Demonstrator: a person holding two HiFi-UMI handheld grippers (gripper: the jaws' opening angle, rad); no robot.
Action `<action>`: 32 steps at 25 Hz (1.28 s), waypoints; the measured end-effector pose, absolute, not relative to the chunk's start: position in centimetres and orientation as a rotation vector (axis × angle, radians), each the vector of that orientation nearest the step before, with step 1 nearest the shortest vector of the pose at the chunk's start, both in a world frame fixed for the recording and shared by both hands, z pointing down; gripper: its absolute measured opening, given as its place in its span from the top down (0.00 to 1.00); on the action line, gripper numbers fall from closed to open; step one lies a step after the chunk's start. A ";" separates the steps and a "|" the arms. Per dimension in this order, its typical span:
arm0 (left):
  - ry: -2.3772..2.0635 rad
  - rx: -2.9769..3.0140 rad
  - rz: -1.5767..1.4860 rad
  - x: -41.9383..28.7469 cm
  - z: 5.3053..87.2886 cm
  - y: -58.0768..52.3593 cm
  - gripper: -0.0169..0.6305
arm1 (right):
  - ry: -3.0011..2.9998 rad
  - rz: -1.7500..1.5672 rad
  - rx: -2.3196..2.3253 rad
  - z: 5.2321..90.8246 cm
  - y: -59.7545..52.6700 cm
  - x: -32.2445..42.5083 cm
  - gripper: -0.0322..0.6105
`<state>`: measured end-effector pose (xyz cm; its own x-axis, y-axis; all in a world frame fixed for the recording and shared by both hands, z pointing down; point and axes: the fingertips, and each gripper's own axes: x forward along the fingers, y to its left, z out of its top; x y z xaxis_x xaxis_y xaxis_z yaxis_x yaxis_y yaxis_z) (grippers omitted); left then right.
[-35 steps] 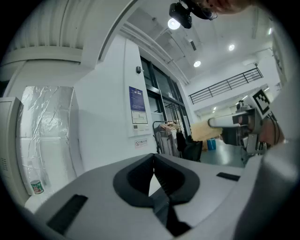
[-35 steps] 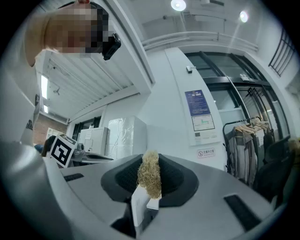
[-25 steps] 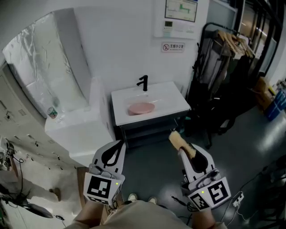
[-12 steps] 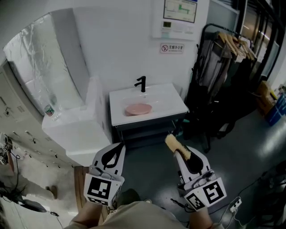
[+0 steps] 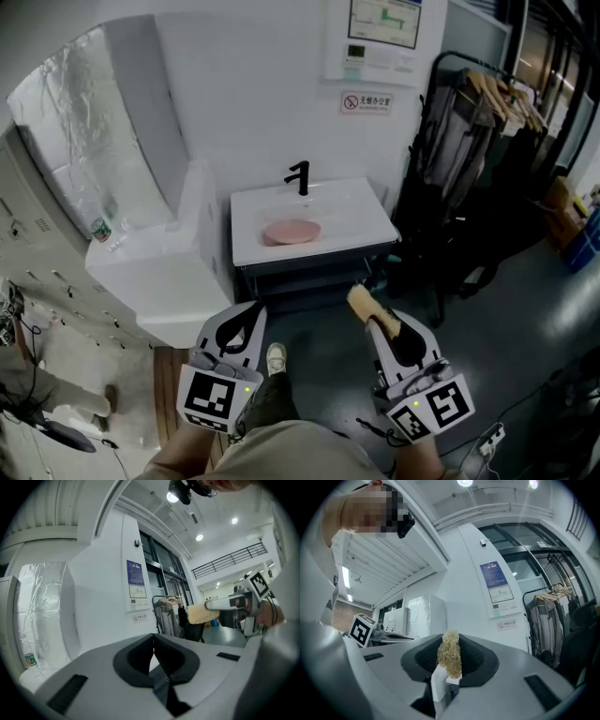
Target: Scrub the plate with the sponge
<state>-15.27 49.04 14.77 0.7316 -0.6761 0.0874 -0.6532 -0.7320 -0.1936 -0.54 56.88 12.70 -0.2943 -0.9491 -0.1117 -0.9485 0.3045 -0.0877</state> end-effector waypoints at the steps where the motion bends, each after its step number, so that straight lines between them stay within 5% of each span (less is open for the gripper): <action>1: 1.077 -2.777 -0.231 -15.2 15.1 48.5 0.96 | 2.422 -0.011 -1.773 13.0 56.4 -0.4 0.81; 32: 1.046 -2.902 -0.392 -12.7 20.3 15.7 0.96 | 2.531 -0.199 -1.843 17.3 23.5 1.1 0.80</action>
